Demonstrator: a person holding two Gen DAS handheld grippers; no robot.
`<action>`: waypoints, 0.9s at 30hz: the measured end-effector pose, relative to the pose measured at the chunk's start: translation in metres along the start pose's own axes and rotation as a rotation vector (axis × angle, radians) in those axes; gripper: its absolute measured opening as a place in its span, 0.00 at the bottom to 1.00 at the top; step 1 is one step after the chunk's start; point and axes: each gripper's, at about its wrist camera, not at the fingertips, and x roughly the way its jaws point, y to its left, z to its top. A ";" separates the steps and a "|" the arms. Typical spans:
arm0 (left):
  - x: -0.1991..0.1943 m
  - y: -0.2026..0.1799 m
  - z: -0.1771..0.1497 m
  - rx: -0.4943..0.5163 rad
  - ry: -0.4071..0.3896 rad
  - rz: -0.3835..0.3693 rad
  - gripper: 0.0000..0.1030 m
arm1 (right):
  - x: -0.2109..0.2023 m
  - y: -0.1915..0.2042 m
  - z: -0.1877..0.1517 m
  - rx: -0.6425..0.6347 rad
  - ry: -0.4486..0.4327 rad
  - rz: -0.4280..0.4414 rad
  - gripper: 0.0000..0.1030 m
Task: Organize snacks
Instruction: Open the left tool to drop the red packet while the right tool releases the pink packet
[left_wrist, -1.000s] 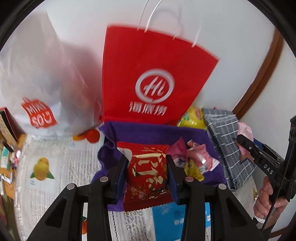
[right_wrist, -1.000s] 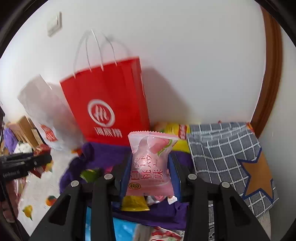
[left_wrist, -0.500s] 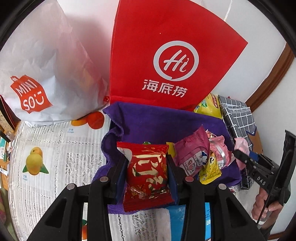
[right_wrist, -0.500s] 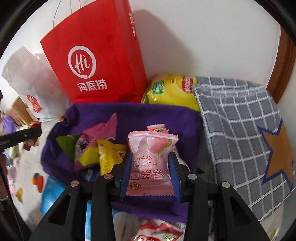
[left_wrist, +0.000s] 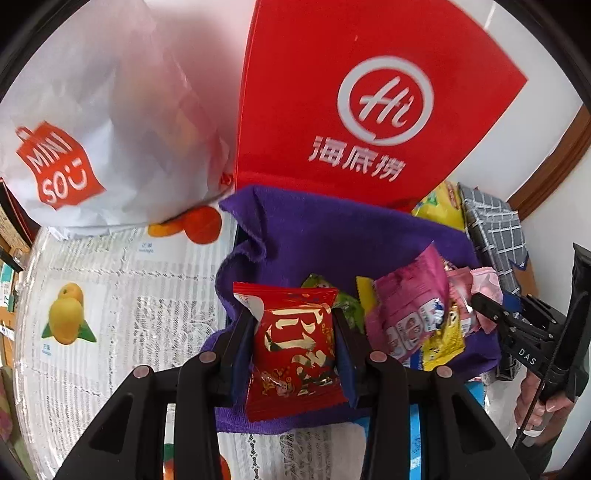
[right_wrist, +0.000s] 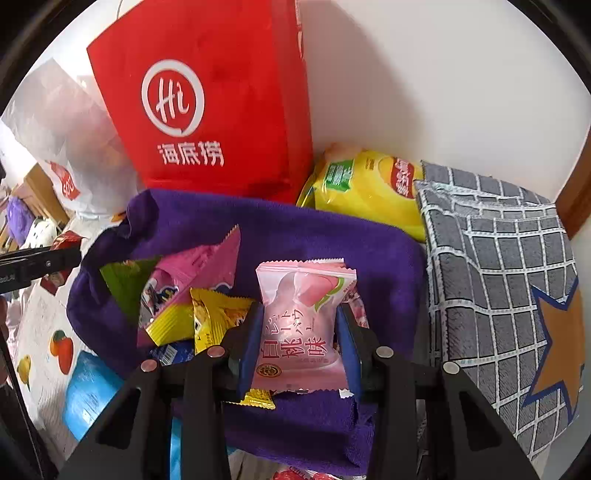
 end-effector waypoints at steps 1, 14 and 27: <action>0.004 0.000 0.000 -0.001 0.010 -0.003 0.37 | 0.005 -0.001 -0.002 -0.008 0.021 -0.005 0.38; 0.016 -0.008 -0.005 0.018 0.046 -0.002 0.37 | 0.016 -0.002 -0.005 -0.019 0.052 -0.007 0.52; 0.010 -0.019 -0.006 0.044 0.042 -0.016 0.41 | -0.014 -0.001 0.007 0.021 -0.037 0.012 0.54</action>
